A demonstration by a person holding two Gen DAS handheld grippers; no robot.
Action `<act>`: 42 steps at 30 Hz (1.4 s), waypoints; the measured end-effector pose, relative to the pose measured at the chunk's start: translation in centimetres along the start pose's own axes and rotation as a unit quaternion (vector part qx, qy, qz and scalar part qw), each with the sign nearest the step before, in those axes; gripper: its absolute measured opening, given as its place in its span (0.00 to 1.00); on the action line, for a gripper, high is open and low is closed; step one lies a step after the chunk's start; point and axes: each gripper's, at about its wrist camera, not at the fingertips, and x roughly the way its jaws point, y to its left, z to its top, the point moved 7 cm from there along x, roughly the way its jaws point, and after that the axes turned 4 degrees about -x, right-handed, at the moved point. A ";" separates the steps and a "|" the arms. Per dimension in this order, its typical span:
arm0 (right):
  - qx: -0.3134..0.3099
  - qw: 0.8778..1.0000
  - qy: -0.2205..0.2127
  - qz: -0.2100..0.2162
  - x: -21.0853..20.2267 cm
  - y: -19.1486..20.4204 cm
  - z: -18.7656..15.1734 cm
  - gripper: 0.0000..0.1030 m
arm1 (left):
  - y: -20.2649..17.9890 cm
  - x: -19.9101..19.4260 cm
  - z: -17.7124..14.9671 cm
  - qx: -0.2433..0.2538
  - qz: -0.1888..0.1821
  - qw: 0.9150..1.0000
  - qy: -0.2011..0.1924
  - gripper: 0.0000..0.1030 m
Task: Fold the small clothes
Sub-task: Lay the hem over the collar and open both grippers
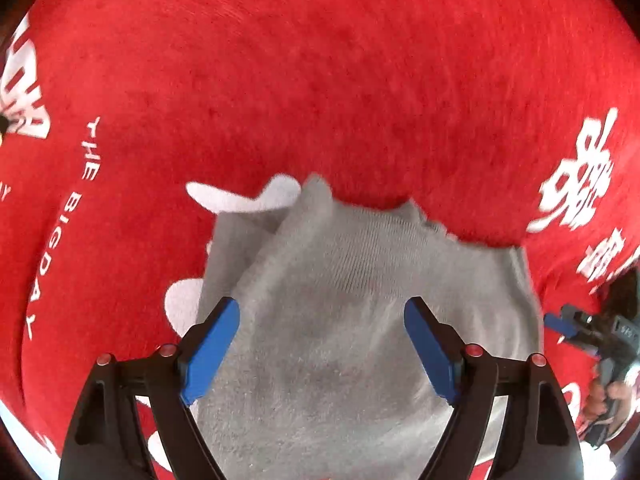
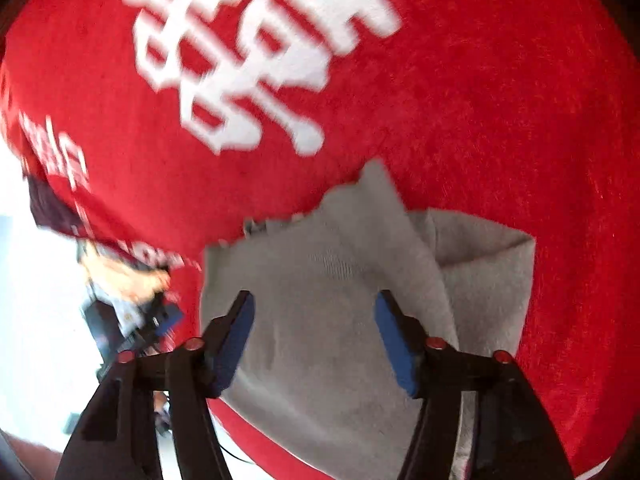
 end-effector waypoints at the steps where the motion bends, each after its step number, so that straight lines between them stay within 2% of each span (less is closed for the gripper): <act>1: -0.006 1.000 0.009 -0.001 0.7 0.3 -0.1 0.58 | -0.4 0.9 -0.3 0.006 0.002 1.000 0.010 0.82; 5: -0.019 0.999 0.033 -0.008 4.0 0.7 0.6 0.54 | -2.2 4.5 -0.1 0.010 0.003 1.000 0.022 0.82; 9: -0.022 0.997 0.025 -0.076 5.9 -1.8 2.4 0.52 | -0.7 7.1 1.3 -0.017 0.052 0.998 0.007 0.82; 11: -0.012 0.996 0.008 -0.085 5.5 -3.3 3.0 0.44 | 0.4 7.4 1.7 -0.037 0.053 0.998 0.004 0.82; 13: -0.001 0.997 -0.003 -0.075 4.9 -3.9 3.3 0.43 | 0.9 7.1 1.9 -0.041 0.044 0.998 0.002 0.82; 15: -0.002 0.997 -0.008 -0.076 4.4 -4.1 3.1 0.43 | 1.2 6.5 1.9 -0.023 0.066 0.998 0.003 0.82; 16: -0.007 0.997 -0.009 -0.082 4.0 -4.1 2.8 0.43 | 1.6 6.1 1.7 -0.015 0.091 0.996 0.005 0.82; 18: -0.008 0.995 -0.008 -0.097 3.3 -4.1 2.7 0.43 | 2.5 5.2 1.2 -0.019 0.090 0.996 0.016 0.82; 22: -0.003 0.996 -0.008 -0.093 1.8 -3.1 2.0 0.57 | 4.2 2.1 -1.2 -0.025 0.090 0.995 0.027 0.82; 29: -0.020 0.998 0.021 -0.059 1.0 0.2 -2.7 0.60 | 6.8 -1.6 -8.0 -0.050 0.091 0.993 0.057 0.82; 37: -0.042 0.995 0.071 -0.048 4.1 4.6 -8.8 0.60 | 7.6 -1.8 -11.3 -0.091 0.076 0.990 0.070 0.82; 42: -0.044 0.994 0.088 -0.051 6.1 7.4 -12.4 0.61 | 7.9 -1.9 -12.4 -0.073 0.083 0.991 0.076 0.82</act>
